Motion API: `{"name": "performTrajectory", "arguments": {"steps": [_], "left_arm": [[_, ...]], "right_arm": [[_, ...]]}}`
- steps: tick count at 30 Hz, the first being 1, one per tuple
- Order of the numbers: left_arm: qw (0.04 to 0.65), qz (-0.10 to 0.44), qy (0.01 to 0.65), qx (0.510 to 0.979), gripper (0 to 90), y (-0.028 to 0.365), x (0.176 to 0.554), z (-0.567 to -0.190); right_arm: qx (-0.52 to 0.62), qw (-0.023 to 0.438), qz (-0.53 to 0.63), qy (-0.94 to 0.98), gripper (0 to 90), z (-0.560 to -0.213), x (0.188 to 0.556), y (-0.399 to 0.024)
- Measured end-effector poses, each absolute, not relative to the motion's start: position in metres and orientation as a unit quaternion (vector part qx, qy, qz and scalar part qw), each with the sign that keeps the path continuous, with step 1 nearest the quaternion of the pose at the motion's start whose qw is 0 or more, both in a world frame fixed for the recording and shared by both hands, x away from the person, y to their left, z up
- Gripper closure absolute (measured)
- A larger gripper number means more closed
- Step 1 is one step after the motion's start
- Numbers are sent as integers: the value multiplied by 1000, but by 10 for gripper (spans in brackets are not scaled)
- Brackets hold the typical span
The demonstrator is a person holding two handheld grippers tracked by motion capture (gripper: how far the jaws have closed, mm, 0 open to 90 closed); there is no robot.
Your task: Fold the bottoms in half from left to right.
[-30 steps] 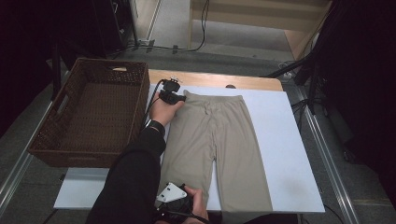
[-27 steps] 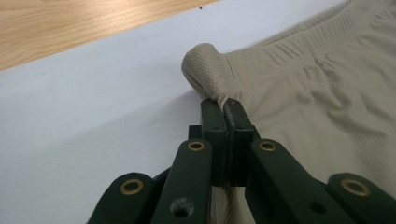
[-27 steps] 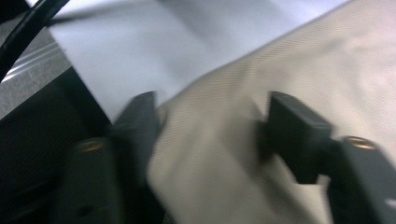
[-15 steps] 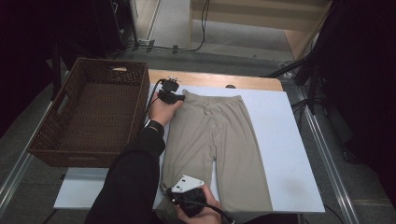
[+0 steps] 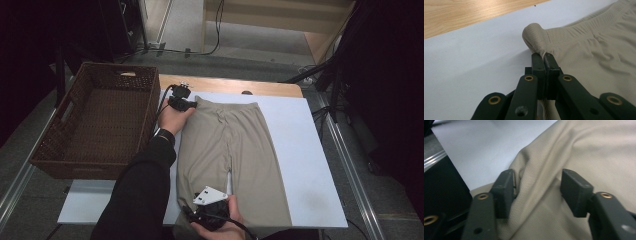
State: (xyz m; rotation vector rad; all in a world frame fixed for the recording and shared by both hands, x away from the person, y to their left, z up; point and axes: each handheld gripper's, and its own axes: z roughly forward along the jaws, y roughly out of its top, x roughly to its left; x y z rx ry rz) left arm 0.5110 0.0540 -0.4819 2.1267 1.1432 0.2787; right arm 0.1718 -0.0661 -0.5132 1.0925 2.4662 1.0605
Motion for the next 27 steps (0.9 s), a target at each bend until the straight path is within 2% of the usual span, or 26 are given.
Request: {"name": "performTrajectory", "arguments": {"steps": [2, 6, 10, 12, 16, 18, 27], "left_arm": [[348, 108, 441, 820, 894, 54, 511, -482], [347, 108, 441, 820, 894, 54, 511, -483], [349, 107, 441, 820, 893, 54, 511, -483], [350, 106, 441, 819, 894, 55, 512, -483], [349, 110, 443, 819, 894, 54, 511, -482], [339, 122, 444, 821, 895, 54, 511, -481], [300, 189, 476, 805, 899, 63, 511, -472]], "right_arm": [[374, 125, 360, 845, 371, -513, 171, -61], [365, 145, 350, 850, 365, -514, 169, -47], [373, 151, 351, 846, 460, -513, 167, -39], [365, 153, 342, 852, 614, -512, 168, -43], [361, 156, 336, 856, 829, -510, 170, -50], [354, 152, 340, 858, 856, -510, 171, -53], [346, 130, 395, 841, 870, -502, 169, -51]]}}
